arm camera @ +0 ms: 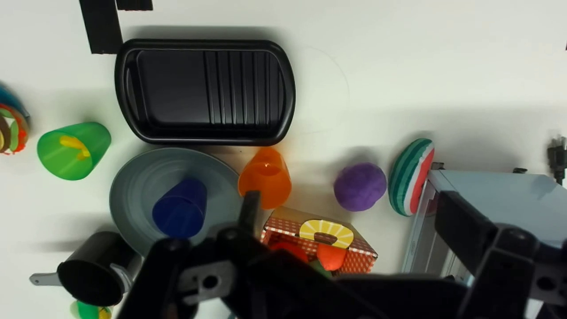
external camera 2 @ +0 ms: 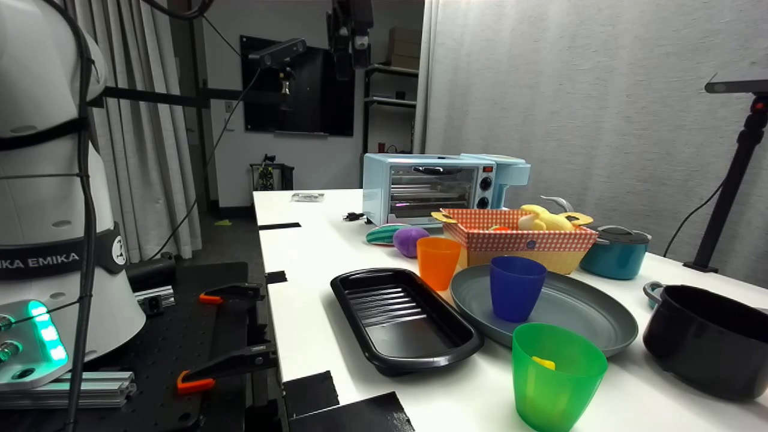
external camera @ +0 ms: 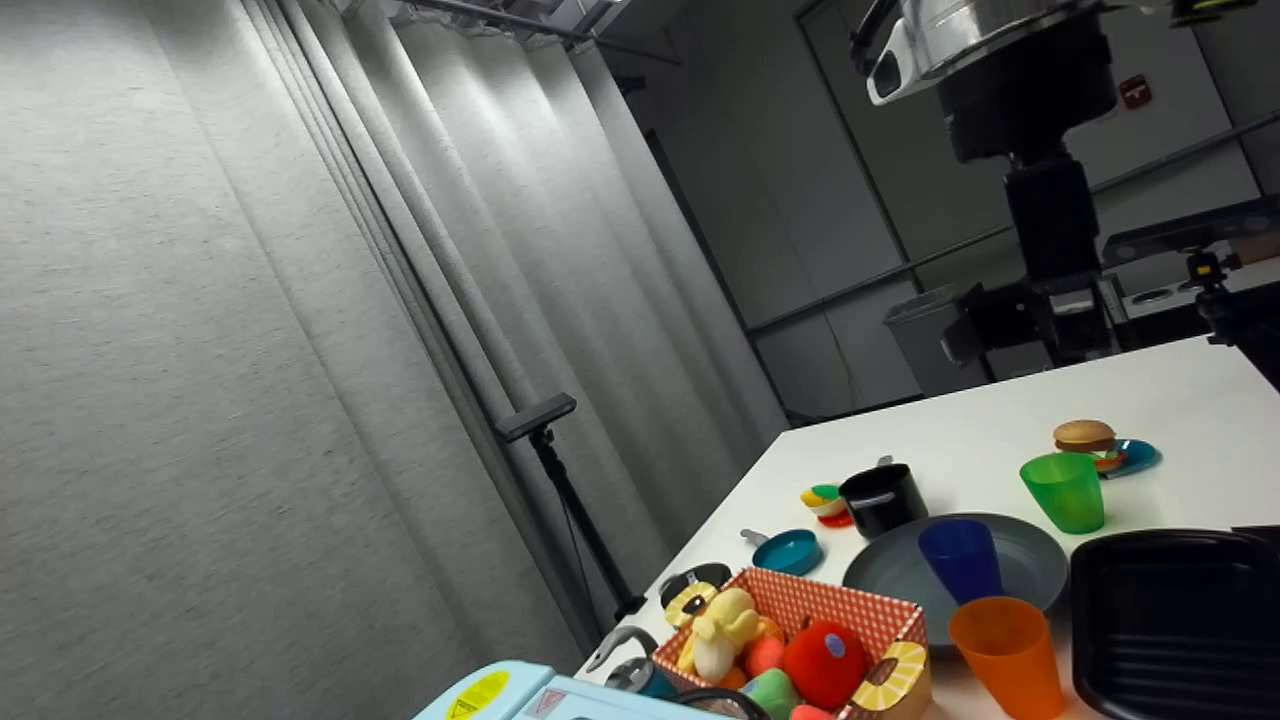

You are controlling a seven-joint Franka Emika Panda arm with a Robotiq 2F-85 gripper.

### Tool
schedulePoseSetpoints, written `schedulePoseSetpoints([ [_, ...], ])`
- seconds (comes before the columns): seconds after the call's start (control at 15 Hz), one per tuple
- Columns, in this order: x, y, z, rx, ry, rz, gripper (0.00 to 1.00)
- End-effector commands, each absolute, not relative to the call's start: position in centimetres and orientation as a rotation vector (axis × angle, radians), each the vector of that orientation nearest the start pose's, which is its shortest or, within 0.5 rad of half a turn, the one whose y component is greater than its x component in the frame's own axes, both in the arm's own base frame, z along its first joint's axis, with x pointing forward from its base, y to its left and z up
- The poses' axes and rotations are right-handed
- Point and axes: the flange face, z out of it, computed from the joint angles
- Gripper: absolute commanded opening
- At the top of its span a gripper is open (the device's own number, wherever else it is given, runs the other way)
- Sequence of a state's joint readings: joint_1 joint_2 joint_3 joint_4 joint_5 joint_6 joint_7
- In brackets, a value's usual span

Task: Move the orange cup and put it in the blue cup

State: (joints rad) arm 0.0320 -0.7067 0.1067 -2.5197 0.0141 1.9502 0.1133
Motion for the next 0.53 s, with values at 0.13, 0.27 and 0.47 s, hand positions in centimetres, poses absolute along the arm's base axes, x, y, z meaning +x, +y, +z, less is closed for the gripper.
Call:
schedulePoseSetpoints([
  [0.13, 36.4, 4.2, 50.1, -3.174, 0.000, -0.177, 1.00],
  [0.27, 37.1, 3.5, 49.2, -3.176, 0.024, -0.190, 1.00],
  [0.47, 38.4, 2.1, 48.0, -3.197, 0.062, -0.264, 1.00],
])
